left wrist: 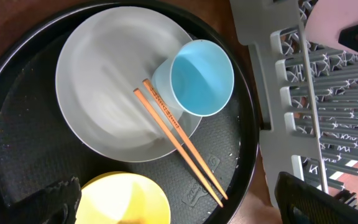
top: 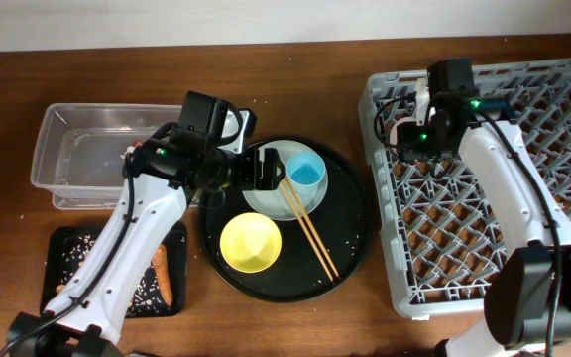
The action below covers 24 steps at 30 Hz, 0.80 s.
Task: Sort waste into correct bins and load items into the dishwasher rack
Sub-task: 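Place the pink cup upside down in the dish rack with the right gripper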
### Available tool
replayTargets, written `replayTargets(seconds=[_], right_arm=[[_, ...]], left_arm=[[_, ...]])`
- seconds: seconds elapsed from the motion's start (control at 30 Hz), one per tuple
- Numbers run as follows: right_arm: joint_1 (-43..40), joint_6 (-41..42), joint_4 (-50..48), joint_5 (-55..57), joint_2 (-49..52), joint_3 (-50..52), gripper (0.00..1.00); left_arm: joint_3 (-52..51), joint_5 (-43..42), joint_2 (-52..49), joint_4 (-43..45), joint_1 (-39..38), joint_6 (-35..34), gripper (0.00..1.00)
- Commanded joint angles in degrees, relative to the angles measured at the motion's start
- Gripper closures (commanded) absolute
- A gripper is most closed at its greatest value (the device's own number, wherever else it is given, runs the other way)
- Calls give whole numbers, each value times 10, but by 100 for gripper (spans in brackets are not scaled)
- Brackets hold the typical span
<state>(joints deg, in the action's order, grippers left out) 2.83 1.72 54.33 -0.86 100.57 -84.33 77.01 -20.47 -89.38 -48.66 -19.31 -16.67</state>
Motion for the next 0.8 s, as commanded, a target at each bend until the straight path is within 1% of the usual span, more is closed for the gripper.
replayTargets(seconds=[0.0,0.2,0.27,0.37,0.57,0.6,0.7,0.77], right_arm=[[1,7,0,10,4,-4,43],[1,7,-1,9,11,-2,42],[1,7,-1,9,11,-2,31],[1,7,-1,9,11,-2,20],[1,7,0,9,10,-2,19],[1,7,3,9,10,-5,17],[1,7,65,9,5,-60,16],[1,7,140,-2,3,-131,13]], left_arm=[[6,6,7,-1,3,5,1],[6,6,7,-1,3,5,1],[6,6,7,-1,2,5,1],[6,6,7,-1,2,5,1],[6,6,7,-1,2,5,1],[6,6,7,-1,2,5,1],[6,6,7,-1,3,5,1],[6,6,7,-1,2,5,1]])
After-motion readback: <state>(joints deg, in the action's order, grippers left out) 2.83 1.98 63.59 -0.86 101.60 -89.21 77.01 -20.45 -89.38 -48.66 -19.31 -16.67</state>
